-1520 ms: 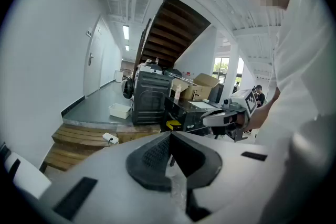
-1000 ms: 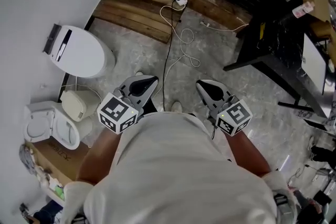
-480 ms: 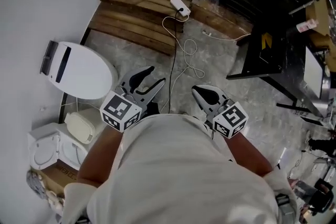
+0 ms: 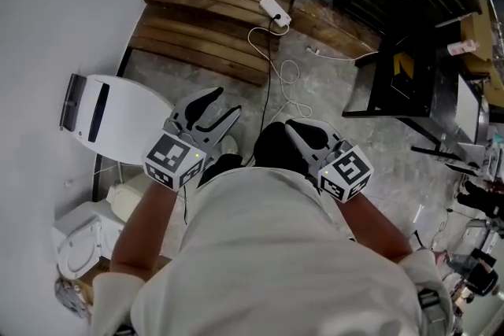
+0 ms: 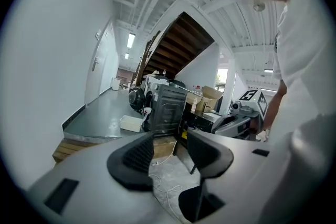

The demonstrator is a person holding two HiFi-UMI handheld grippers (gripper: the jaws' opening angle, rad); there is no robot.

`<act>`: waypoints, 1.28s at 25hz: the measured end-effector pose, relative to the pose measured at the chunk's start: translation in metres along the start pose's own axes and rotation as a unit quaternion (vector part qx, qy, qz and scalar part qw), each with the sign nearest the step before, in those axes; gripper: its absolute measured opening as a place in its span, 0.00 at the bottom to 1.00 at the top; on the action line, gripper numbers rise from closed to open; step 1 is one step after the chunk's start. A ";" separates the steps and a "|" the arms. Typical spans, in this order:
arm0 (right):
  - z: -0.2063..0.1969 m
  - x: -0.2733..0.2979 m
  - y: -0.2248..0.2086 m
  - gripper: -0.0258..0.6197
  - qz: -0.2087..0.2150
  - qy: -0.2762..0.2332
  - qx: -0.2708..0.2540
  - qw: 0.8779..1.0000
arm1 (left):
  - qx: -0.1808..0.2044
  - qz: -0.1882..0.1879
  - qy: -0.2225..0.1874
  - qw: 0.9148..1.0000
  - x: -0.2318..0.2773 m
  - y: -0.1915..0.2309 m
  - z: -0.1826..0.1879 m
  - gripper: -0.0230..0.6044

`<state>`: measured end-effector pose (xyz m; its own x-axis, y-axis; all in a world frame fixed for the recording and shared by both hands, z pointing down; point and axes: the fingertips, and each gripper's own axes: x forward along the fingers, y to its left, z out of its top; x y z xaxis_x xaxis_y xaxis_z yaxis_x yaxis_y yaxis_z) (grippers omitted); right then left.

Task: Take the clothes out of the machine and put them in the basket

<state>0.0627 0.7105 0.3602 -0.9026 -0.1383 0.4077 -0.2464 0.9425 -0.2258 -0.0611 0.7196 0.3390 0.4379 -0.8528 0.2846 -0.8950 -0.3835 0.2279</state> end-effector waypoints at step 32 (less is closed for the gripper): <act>0.190 0.221 -0.351 0.04 0.041 0.004 0.025 0.999 | -0.010 0.024 0.032 0.999 0.277 0.300 0.189 0.34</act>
<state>-0.1172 0.2917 0.3612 -0.9178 -0.0596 0.3926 -0.1901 0.9340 -0.3024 -0.2241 0.3012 0.3097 0.3990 -0.8459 0.3539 -0.9137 -0.3344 0.2310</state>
